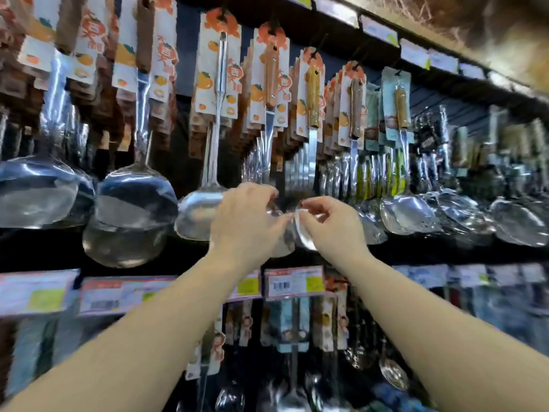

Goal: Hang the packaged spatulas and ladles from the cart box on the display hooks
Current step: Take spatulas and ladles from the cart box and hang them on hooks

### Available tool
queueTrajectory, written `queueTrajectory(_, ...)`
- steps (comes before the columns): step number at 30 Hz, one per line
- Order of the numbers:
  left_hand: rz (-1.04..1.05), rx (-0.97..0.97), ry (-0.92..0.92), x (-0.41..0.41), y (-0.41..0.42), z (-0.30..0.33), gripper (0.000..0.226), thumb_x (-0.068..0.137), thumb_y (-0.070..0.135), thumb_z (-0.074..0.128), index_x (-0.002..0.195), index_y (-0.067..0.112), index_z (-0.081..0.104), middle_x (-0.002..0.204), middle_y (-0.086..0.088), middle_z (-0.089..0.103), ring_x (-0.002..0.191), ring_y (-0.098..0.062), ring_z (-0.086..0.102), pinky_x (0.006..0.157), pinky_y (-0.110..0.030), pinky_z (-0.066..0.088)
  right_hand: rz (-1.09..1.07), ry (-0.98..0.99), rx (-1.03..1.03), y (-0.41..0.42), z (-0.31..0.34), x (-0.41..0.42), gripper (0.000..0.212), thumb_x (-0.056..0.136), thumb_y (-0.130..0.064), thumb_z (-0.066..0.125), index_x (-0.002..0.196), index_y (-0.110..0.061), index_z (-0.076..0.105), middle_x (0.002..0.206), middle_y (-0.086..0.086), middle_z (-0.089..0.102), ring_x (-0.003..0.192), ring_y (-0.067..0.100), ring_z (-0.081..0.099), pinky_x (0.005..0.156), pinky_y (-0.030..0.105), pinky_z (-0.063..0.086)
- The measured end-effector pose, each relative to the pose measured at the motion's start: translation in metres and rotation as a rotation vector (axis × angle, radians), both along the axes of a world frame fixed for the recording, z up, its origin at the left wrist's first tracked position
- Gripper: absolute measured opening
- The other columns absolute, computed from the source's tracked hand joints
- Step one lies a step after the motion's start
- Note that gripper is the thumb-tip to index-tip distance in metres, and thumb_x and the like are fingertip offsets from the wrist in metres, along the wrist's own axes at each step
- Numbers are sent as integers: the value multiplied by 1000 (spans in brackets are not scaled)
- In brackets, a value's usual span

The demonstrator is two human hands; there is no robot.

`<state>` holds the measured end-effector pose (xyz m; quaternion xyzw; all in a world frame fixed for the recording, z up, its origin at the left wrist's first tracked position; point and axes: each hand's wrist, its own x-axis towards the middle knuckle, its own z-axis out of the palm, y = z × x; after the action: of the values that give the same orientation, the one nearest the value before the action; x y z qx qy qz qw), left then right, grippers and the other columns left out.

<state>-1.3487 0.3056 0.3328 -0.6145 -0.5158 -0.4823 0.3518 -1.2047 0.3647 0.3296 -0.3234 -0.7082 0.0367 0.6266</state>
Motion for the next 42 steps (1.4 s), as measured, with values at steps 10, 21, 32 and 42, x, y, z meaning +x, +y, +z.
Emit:
queueTrajectory(10,-334,-310,86,286,69,-64,44,85,45,59,124,24,56,118,-3,60,113,-27,52,94,-43,46,-428,-65,-145,16,-67,303,29,90,-29,61,117,-21,67,110,-1,68,89,13,60,79,24,46)
queueTrajectory(21,-618,-684,191,633,135,-164,53,89,53,51,132,22,49,130,-4,53,123,-28,46,101,-44,42,-903,-68,-520,10,-177,644,37,92,-37,58,126,-25,61,128,-1,62,101,21,63,78,27,48)
queueTrajectory(32,-715,-928,323,822,267,-300,35,82,54,56,100,24,59,104,-5,58,103,-32,56,84,-45,51,-1089,-86,-805,100,-312,816,41,87,-37,63,124,-22,63,124,3,64,113,22,59,93,31,46)
queueTrajectory(42,-748,-1075,572,954,390,-390,53,87,54,51,129,21,50,128,-6,53,121,-29,46,100,-44,42,-1155,-135,-1048,205,-393,931,42,91,-43,54,131,-29,56,127,2,58,116,24,53,93,39,49)
